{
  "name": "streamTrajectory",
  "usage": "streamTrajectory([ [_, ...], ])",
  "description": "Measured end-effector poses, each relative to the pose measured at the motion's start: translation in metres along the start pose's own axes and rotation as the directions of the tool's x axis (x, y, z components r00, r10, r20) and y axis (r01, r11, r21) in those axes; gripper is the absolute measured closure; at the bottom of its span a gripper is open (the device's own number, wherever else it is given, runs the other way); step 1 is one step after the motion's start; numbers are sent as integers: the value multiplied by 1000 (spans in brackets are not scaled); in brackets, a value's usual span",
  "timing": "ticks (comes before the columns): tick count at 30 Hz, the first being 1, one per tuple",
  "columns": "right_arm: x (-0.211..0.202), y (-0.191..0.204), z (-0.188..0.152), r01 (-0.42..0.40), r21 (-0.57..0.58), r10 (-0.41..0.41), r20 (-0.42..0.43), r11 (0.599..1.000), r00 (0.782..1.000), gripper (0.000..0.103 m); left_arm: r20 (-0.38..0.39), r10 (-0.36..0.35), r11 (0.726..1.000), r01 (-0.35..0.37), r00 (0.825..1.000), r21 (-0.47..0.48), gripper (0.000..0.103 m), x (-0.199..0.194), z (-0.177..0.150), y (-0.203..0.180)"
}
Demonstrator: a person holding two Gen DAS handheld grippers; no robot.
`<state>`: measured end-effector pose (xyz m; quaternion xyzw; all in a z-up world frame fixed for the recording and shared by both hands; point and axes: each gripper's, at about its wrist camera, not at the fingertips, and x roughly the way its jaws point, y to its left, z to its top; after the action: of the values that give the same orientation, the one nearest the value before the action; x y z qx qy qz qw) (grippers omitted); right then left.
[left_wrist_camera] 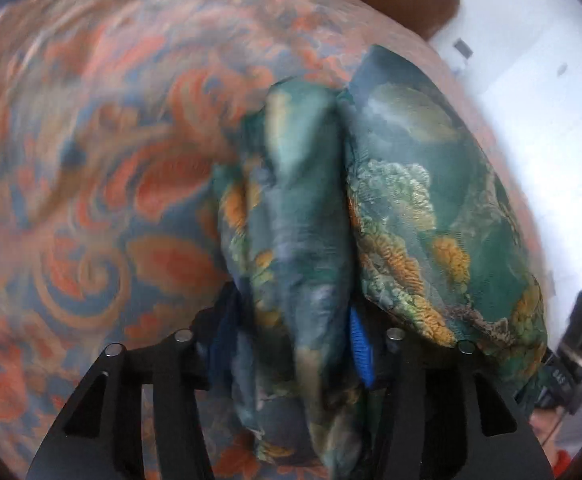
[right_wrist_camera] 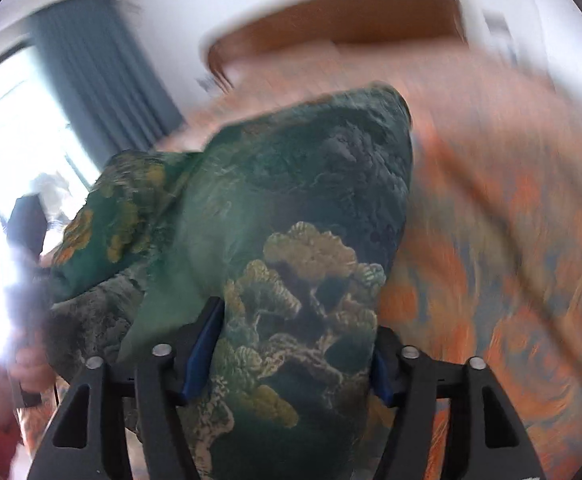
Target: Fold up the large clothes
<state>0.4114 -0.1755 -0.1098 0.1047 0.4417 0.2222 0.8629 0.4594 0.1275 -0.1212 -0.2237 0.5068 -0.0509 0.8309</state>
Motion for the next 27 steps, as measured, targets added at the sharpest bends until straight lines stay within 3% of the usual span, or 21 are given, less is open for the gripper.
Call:
streamTrajectory([
  [2,0,-19,-8,-61,88,59,19,994,998,28,49,-56,998,57,997,-19,38,-22,-11,11],
  [3,-8,-23,-10,-92,110,89,38,990,995,27,86,-50,999,49,995,8,37,-39,-19,11],
  [5,-27,-22,-12,-100,114,94,61,988,994,27,193,27,997,-42,981,72,20,-79,-40,6],
  [6,-42,-19,-15,-91,100,84,79,991,993,27,255,81,990,-107,964,89,14,-97,-53,3],
  [8,-73,-11,-22,-84,41,78,127,996,989,27,386,162,971,-217,908,103,3,-132,-84,-6],
  [11,-131,14,-49,23,-87,-4,216,996,976,17,551,219,940,-326,805,103,1,-172,-134,-23],
  [13,-165,32,-70,139,-148,-93,284,979,954,5,654,256,908,-409,712,89,1,-195,-174,-39],
  [15,-192,42,-88,248,-166,-177,354,954,918,4,690,280,885,-458,667,83,1,-202,-202,-50],
  [17,-215,48,-113,318,-152,-238,392,936,888,4,680,272,880,-463,681,111,1,-203,-220,-54],
  [19,-233,52,-139,320,-119,-250,401,940,881,4,647,253,883,-445,719,148,0,-206,-244,-63],
  [20,-237,56,-146,325,-114,-257,398,939,881,4,637,252,883,-443,729,157,0,-211,-256,-66],
  [24,-255,73,-183,353,-122,-279,403,927,871,4,625,263,873,-457,735,169,0,-228,-296,-81],
  [27,-267,92,-206,408,-146,-314,429,901,847,4,604,243,880,-434,759,191,0,-235,-313,-93],
])
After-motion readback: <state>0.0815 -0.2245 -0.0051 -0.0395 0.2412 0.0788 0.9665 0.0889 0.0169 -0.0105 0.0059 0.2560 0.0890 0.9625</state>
